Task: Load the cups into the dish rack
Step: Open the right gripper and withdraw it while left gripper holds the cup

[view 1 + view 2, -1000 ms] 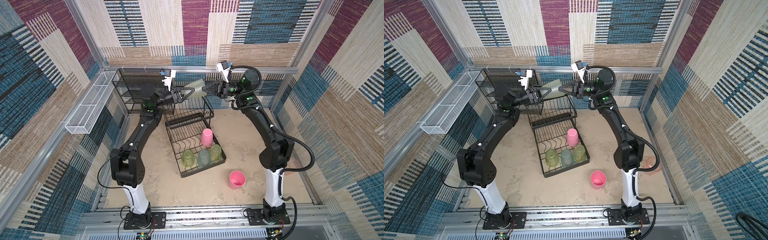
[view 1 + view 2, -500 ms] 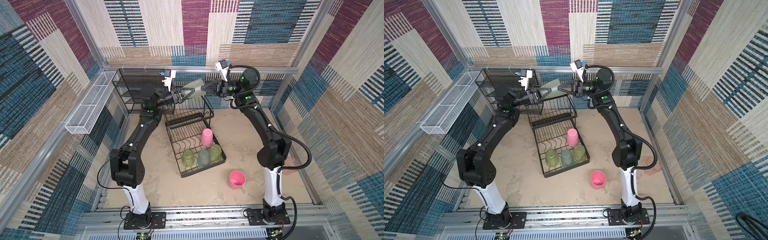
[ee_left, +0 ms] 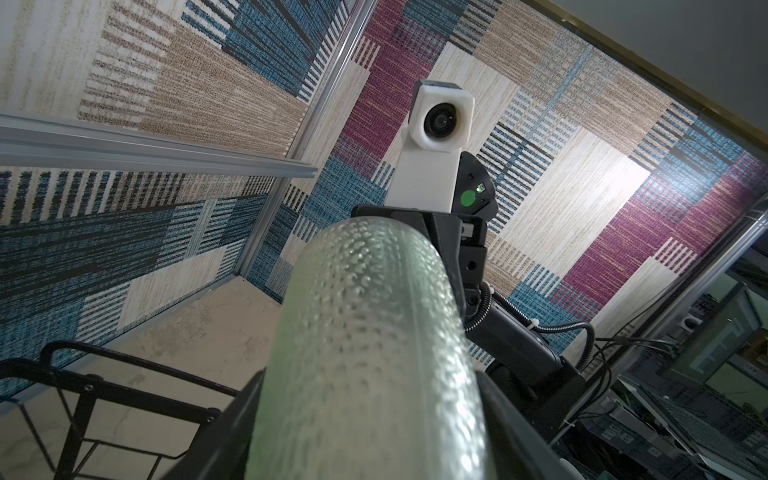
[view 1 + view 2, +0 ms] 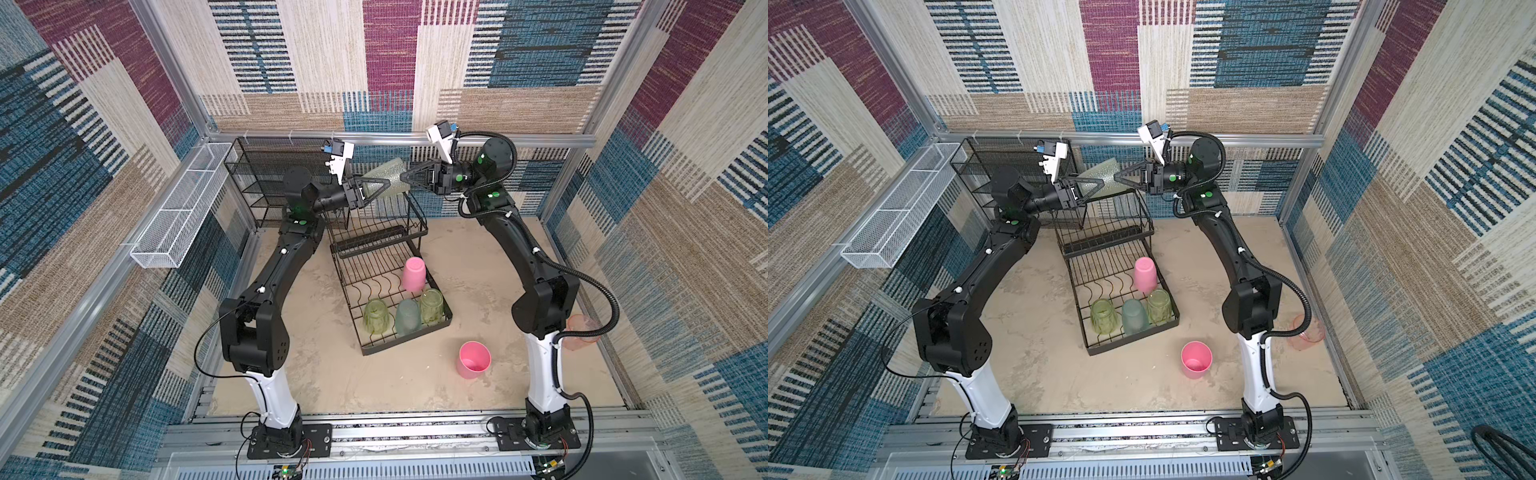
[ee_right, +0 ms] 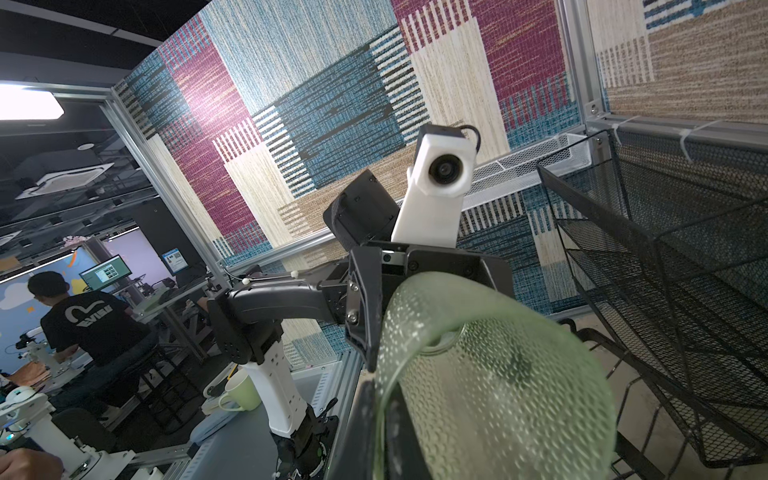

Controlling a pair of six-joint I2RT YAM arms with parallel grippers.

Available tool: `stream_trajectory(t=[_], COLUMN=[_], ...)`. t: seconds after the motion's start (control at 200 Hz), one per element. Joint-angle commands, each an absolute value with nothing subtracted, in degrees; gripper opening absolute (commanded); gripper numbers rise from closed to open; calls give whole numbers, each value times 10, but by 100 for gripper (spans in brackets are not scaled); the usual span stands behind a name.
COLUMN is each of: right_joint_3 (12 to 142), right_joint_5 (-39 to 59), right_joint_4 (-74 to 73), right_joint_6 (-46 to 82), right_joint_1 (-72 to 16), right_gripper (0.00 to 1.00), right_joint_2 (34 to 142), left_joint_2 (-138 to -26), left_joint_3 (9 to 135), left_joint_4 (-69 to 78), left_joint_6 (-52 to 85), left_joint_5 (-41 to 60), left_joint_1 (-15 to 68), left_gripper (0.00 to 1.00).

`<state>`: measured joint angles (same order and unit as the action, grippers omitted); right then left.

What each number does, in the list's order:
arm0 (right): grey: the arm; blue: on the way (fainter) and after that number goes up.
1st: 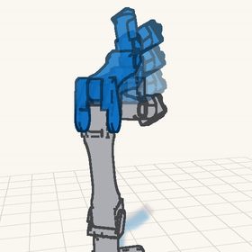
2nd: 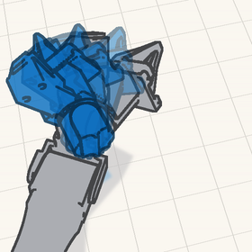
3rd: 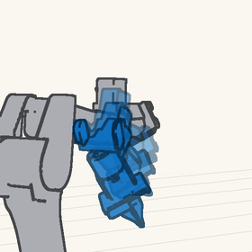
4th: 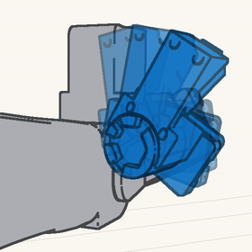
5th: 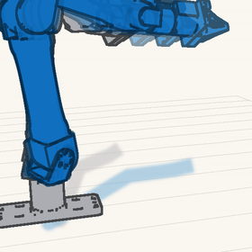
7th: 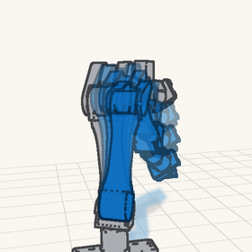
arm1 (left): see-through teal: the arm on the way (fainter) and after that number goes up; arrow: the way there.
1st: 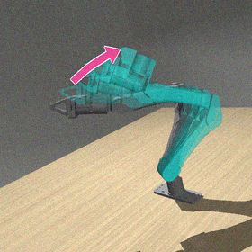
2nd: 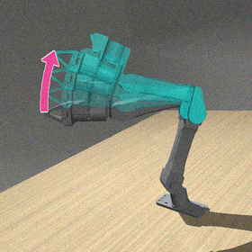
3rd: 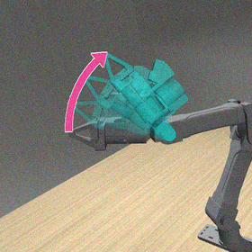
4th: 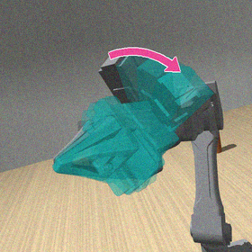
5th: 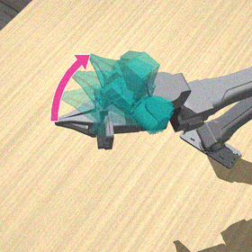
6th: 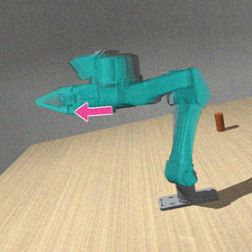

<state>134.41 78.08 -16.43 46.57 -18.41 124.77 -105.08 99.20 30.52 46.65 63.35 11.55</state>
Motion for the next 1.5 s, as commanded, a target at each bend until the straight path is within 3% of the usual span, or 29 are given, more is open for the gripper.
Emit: stream_trajectory(t=[0.0,0.08,0.26,0.456,0.906,1.227,1.497], right_joint_3=[1349,1349,1348,1351,1275,1125,961], right_joint_5=[766,765,757,740,629,351,130], right_joint_4=[-164,-155,-152,-140,-63,125,154], right_joint_6=[477,469,462,449,375,221,179], right_joint_1=[-185,-185,-185,-182,-161,-138,-133], right_gripper=[7,10,31,48,51,51,52], right_joint_2=[1252,1252,1254,1250,1180,1049,933], left_joint_2=[-1041,-1037,-1028,-1003,-923,-839,-792], left_joint_3=[997,997,991,963,910,871,864], left_joint_4=[320,316,301,267,64,-144,-318], left_joint_6=[449,447,439,417,311,186,72], left_joint_5=[662,658,650,626,538,438,293], left_joint_1=[115,114,113,109,106,127,198], left_gripper=[61,59,58,57,57,57,57])
